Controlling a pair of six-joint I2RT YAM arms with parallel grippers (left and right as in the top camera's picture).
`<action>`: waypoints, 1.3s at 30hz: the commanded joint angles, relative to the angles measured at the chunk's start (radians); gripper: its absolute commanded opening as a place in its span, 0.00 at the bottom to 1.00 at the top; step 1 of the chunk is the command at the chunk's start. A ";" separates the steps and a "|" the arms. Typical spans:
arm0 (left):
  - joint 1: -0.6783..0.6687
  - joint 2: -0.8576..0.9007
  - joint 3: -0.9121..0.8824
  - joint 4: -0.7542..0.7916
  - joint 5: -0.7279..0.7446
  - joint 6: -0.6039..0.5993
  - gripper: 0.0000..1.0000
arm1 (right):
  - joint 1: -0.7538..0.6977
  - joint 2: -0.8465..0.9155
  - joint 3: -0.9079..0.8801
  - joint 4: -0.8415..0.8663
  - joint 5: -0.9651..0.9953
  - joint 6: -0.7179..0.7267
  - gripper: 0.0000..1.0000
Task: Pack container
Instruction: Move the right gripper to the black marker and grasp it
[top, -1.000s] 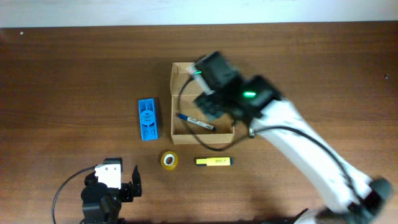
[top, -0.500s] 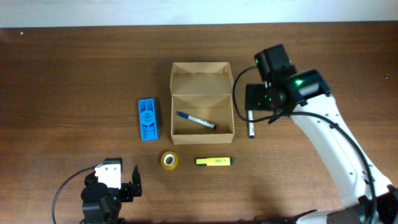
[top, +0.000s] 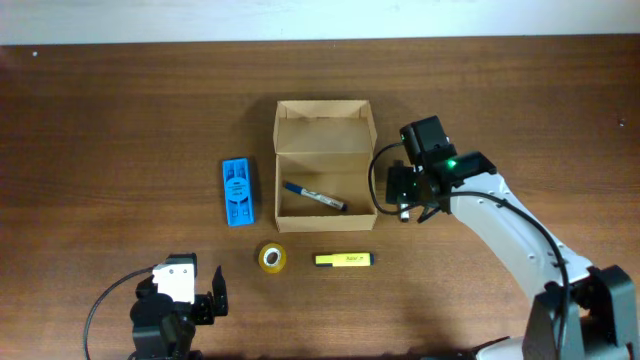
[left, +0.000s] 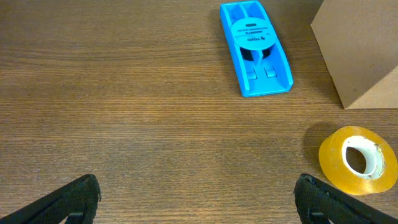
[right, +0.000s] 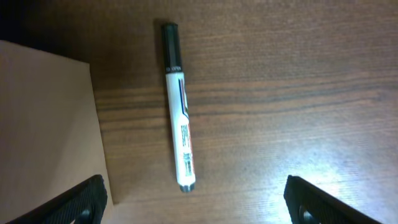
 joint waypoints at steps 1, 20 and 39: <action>0.003 -0.006 -0.007 -0.002 0.001 0.016 0.99 | -0.010 0.080 -0.008 0.014 -0.005 0.001 0.92; 0.003 -0.006 -0.007 -0.002 0.001 0.016 1.00 | -0.075 0.250 -0.008 0.078 -0.126 -0.053 0.74; 0.003 -0.006 -0.007 -0.002 0.001 0.016 0.99 | -0.075 0.247 0.003 0.060 -0.129 -0.074 0.03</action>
